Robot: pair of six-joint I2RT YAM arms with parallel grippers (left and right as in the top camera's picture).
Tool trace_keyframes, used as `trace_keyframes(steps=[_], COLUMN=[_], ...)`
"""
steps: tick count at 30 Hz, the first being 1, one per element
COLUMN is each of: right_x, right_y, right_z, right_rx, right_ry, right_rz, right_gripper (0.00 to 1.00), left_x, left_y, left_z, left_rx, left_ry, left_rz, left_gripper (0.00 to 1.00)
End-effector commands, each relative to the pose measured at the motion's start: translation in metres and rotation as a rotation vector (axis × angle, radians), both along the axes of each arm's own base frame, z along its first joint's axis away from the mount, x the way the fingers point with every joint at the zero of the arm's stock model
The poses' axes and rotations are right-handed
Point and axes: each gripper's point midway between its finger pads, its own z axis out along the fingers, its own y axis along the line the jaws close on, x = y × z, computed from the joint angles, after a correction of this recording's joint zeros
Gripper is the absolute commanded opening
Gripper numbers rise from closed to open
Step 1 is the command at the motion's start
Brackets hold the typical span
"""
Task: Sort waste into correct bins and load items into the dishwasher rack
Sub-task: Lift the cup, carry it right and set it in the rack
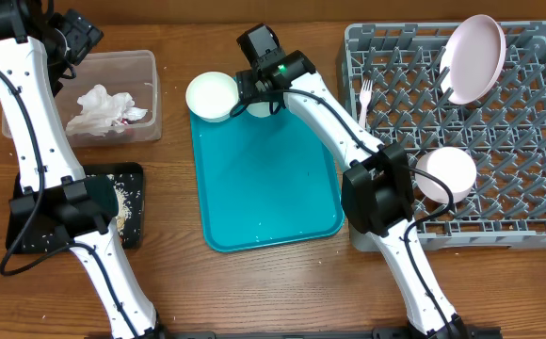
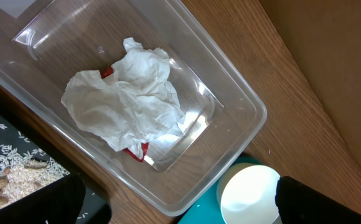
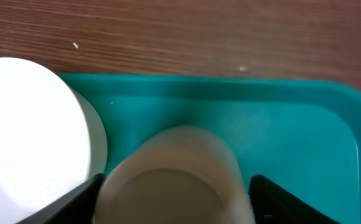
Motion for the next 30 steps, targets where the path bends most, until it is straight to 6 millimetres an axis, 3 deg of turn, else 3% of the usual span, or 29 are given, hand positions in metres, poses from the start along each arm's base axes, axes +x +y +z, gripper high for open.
trace_keyframes(steps=[1,8,13,17,18,21,22,25,30], right_x=[0.003,0.014,0.024,0.030,0.026,0.012,0.002,-0.015,-0.044], right_y=[-0.009,-0.027,-0.056,-0.107,-0.140,-0.189,-0.216,-0.253,-0.295], right_z=[0.003,0.050,0.097,0.168,0.206,0.242,0.252,0.251,0.216], right_rx=[-0.012,0.027,0.061,0.104,0.120,0.118,0.105,0.075,0.005], right_ry=[-0.003,-0.069,-0.135,-0.232,-0.281,-0.307,-0.296,-0.239,-0.055], right_rz=[-0.018,-0.054,-0.103,-0.184,-0.234,-0.307,-0.351,-0.414,-0.492], right_gripper=[0.65,0.53,0.49,0.48,0.48,0.48,0.48,0.48,0.48], left_x=[0.000,0.000,0.000,0.000,0.000,0.000,0.000,0.000,0.000], left_y=[-0.002,-0.002,-0.002,-0.002,-0.002,-0.002,-0.002,-0.002,-0.002], left_z=[0.001,0.001,0.001,0.001,0.001,0.001,0.001,0.001,0.001], left_rx=[0.004,0.004,0.004,0.004,0.004,0.004,0.004,0.004,0.004], left_ry=[0.002,0.002,0.002,0.002,0.002,0.002,0.002,0.002,0.002], left_rz=[0.001,0.001,0.001,0.001,0.001,0.001,0.001,0.001,0.001], left_gripper=[1.00,1.00,1.00,1.00,1.00,1.00,1.00,1.00,1.00])
